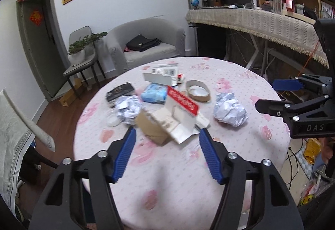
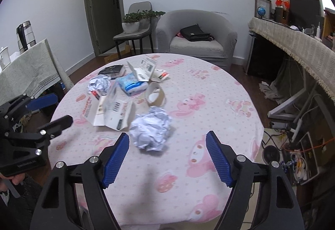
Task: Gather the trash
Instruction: 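Reach the right tool to the crumpled white paper ball and close on it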
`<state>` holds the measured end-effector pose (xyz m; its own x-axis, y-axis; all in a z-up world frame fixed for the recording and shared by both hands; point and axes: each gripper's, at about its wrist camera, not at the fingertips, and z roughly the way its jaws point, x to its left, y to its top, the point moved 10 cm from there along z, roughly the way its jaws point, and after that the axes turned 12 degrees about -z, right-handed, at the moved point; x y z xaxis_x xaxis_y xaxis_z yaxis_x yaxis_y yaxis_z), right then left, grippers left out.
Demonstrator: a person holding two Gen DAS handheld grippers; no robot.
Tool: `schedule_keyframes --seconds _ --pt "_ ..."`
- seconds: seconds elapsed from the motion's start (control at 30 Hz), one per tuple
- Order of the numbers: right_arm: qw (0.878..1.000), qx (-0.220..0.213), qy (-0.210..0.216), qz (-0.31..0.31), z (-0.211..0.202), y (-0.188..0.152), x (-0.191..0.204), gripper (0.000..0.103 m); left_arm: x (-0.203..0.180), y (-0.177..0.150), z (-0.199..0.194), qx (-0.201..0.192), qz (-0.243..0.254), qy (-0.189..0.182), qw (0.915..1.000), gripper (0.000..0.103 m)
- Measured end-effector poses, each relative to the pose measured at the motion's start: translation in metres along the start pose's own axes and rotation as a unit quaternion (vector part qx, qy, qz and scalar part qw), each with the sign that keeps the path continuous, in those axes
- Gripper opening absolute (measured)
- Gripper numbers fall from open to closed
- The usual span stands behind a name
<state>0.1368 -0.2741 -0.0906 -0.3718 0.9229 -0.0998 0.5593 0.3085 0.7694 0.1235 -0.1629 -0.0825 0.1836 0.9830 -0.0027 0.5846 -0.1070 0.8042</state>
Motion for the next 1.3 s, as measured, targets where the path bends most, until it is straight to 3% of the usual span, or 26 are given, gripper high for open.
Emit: schedule_keyframes --seconds 0.27,0.4,0.53,0.83,0.87,1.3 --pt "1.000 -0.007 0.013 0.017 0.004 -0.002 -0.019 0.077 -0.026 0.001 0.033 0.015 0.022 0.009 0.9996 0.054" --pt "1.000 -0.007 0.019 0.020 0.007 -0.002 -0.024 0.077 -0.025 0.001 0.049 0.029 0.015 0.016 0.9993 0.044" --pt "0.999 -0.006 0.027 0.021 0.012 -0.001 -0.027 0.077 -0.022 0.003 0.062 0.039 -0.004 0.014 0.9991 0.042" --pt "0.997 0.010 0.079 0.023 0.034 -0.001 -0.016 0.077 -0.013 0.003 0.082 0.067 -0.030 0.019 0.9971 0.022" --pt "0.996 0.010 0.082 0.023 0.035 -0.001 -0.014 0.077 -0.011 0.002 0.085 0.074 -0.034 0.017 0.9965 0.015" --pt "0.994 0.029 0.107 0.002 0.042 -0.001 0.010 0.077 -0.009 0.012 0.067 0.074 -0.060 -0.020 0.9952 0.003"
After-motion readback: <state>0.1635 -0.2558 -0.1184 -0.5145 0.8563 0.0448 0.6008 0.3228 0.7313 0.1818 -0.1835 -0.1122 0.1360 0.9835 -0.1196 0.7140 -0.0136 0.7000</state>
